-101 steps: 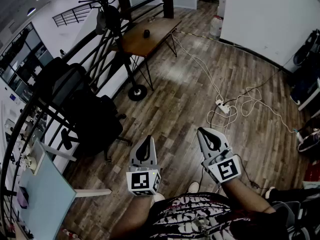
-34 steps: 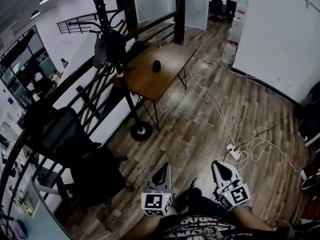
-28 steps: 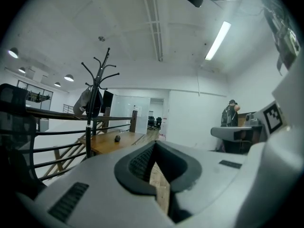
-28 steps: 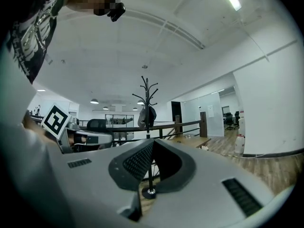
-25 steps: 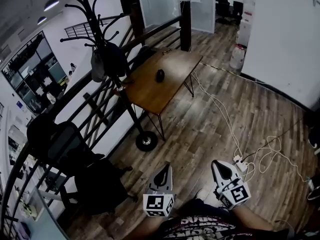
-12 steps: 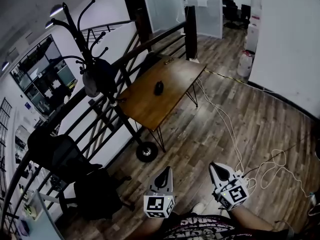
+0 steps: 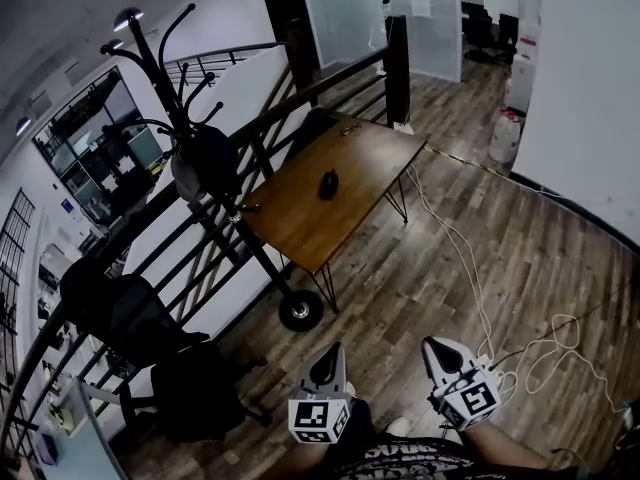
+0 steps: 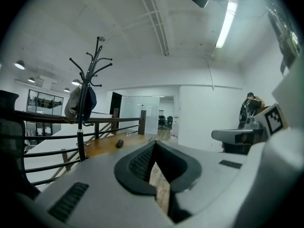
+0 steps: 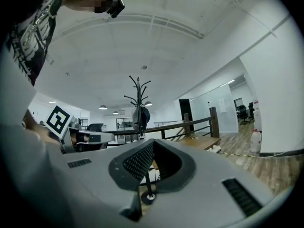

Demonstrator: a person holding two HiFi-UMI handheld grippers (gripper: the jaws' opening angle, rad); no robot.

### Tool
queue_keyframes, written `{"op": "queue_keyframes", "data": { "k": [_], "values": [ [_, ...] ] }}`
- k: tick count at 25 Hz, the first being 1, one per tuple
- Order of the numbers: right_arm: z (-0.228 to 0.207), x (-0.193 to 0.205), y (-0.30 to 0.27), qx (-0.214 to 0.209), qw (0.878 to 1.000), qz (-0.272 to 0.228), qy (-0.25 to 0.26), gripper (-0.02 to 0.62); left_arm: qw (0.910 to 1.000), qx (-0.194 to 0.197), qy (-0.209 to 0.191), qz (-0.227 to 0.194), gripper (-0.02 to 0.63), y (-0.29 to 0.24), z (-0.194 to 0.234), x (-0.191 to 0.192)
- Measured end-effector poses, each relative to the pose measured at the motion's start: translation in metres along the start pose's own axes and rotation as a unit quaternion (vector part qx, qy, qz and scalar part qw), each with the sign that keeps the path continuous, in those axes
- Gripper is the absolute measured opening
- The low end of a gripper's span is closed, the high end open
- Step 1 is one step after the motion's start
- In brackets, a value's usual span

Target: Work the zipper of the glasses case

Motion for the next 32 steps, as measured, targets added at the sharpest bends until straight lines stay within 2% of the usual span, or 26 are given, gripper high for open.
{"op": "queue_keyframes", "data": {
  "k": [10,23,32],
  "values": [
    [-0.034,0.006,-0.039,0.02,1.0,0.021,0.005,-0.002,0.9995,0.031,0.007,0.003,0.006,-0.061,0.013,0.0],
    [-0.051,0.006,-0.158,0.007,0.999,0.052,0.014,-0.002,0.9991,0.032,0.027,0.002,0.006,-0.149,0.101,-0.027],
    [-0.056,0.001,-0.237,0.01,0.998,0.063,0.017,-0.002,0.9978,0.057,0.031,0.013,0.006,-0.198,0.152,-0.042]
  ]
}}
Point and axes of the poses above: the fingertips, and each gripper's own axes: y backward along the fingers, z to its left, x out of its underside, the point moved 7 cm from there along y, backward along the fingers, and after that the axes turned 8 degrees about y, right-handed, at the moved point
